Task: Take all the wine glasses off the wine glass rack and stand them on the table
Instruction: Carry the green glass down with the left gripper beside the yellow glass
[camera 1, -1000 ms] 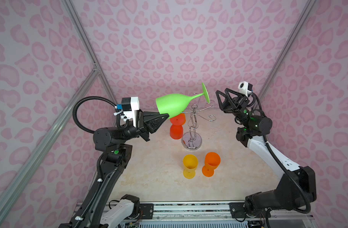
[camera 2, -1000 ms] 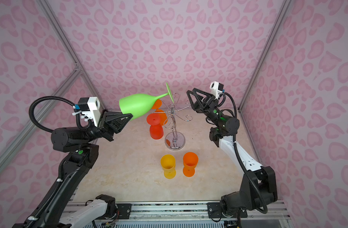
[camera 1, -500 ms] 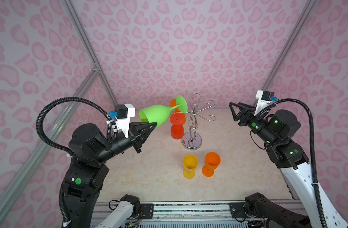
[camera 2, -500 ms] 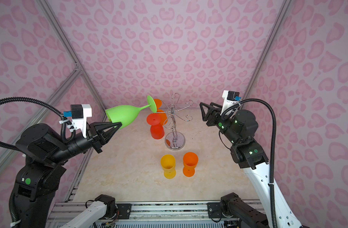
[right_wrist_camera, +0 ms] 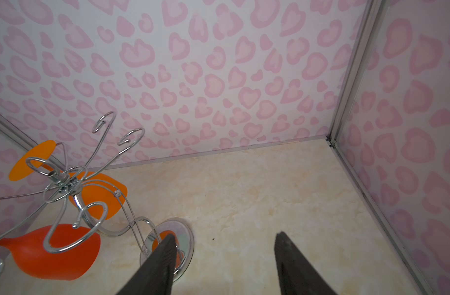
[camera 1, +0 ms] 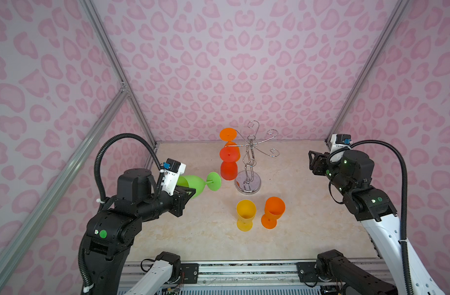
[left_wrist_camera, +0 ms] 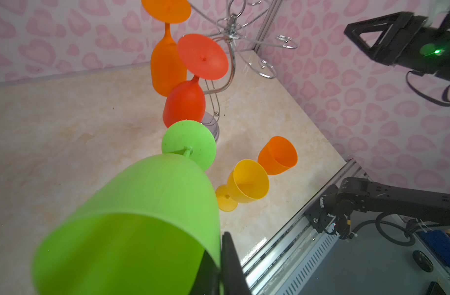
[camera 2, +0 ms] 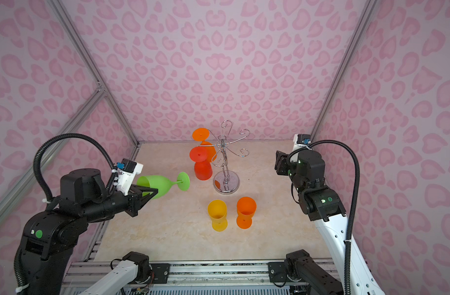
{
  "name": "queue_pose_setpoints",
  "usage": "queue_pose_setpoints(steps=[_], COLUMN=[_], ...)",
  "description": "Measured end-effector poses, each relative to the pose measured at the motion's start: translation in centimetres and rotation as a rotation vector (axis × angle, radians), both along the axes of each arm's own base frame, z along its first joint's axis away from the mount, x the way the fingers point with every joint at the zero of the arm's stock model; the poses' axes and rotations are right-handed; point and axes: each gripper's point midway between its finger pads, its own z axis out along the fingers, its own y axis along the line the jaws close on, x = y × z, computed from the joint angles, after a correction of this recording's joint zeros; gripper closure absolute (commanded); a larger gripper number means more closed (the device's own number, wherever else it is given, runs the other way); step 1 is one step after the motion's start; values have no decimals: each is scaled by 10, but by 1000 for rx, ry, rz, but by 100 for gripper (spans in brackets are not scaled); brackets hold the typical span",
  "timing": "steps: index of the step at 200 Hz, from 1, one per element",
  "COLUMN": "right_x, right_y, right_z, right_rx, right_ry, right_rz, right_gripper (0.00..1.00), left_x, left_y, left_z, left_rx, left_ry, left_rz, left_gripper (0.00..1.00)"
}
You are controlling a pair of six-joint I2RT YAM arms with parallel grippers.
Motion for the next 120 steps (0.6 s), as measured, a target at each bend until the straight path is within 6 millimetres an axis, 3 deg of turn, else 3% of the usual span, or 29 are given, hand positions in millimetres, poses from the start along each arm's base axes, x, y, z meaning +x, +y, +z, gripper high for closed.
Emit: queue_pose_setpoints(steps=[36,81,120], right_x=[4,11,18], right_y=[-17,-20,-13], right_z=[-15,-36,-39], right_rx=[-8,44,96], right_ry=[33,80,85], right_rz=[-53,-55,-27], right_gripper=[38,38,38], left_x=[4,3,7], left_y=[-1,-11,-23], left_z=[-42,-120,-154], left_rx=[50,142,211], left_ry=[132,351,412], left_rz=[-2,-29,-30], left_gripper=[98,98,98])
